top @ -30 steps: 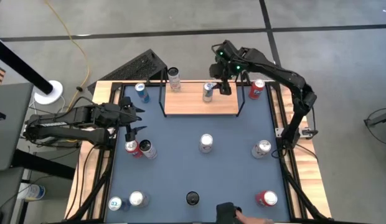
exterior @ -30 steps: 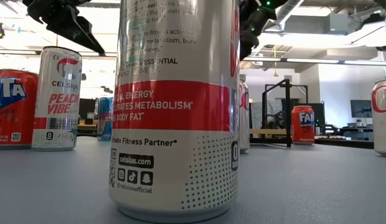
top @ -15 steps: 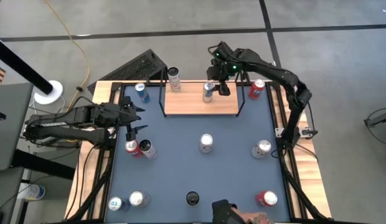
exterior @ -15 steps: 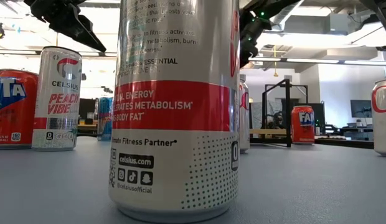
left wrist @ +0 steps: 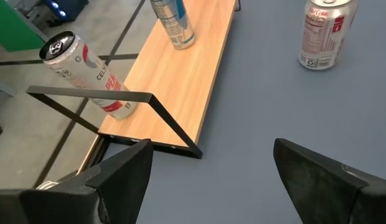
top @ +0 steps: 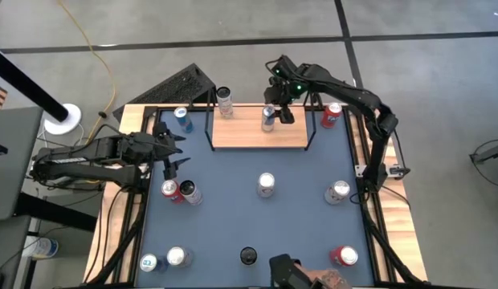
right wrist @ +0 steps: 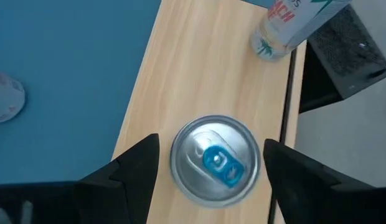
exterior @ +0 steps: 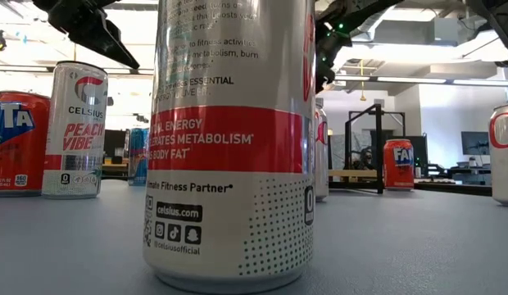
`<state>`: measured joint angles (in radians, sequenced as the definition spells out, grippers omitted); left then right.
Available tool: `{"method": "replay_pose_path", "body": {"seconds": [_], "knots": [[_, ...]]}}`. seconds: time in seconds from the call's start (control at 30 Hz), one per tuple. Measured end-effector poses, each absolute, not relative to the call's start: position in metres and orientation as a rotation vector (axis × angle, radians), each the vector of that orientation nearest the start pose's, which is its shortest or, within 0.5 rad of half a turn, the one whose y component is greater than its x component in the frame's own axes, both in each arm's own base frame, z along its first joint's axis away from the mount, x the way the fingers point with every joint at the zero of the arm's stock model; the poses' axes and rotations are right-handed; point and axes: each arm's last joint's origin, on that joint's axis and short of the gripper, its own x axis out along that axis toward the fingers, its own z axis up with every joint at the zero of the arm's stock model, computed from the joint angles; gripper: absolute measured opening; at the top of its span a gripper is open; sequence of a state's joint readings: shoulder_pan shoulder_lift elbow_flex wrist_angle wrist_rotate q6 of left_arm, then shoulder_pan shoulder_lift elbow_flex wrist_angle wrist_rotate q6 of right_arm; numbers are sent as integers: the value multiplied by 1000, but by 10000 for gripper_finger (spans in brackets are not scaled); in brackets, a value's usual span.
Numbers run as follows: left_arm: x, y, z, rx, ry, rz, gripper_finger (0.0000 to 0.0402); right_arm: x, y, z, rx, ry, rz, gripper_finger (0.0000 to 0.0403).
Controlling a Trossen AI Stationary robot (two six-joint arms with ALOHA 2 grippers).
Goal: Place canned beverage on shelf
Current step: Put the middle blue soda can on the shelf
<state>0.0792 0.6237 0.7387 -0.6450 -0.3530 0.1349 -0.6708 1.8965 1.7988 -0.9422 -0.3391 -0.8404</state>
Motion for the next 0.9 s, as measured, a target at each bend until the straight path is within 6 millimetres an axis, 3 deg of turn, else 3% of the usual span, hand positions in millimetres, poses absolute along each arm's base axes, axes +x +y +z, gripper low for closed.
{"method": "replay_pose_path", "body": {"seconds": [0.37, 0.9], "knots": [[123, 20, 297, 204, 559, 401, 322, 324, -254, 286, -222, 1004, 116, 277], [122, 20, 296, 201, 575, 400, 322, 335, -247, 288, -235, 964, 98, 260]]}}
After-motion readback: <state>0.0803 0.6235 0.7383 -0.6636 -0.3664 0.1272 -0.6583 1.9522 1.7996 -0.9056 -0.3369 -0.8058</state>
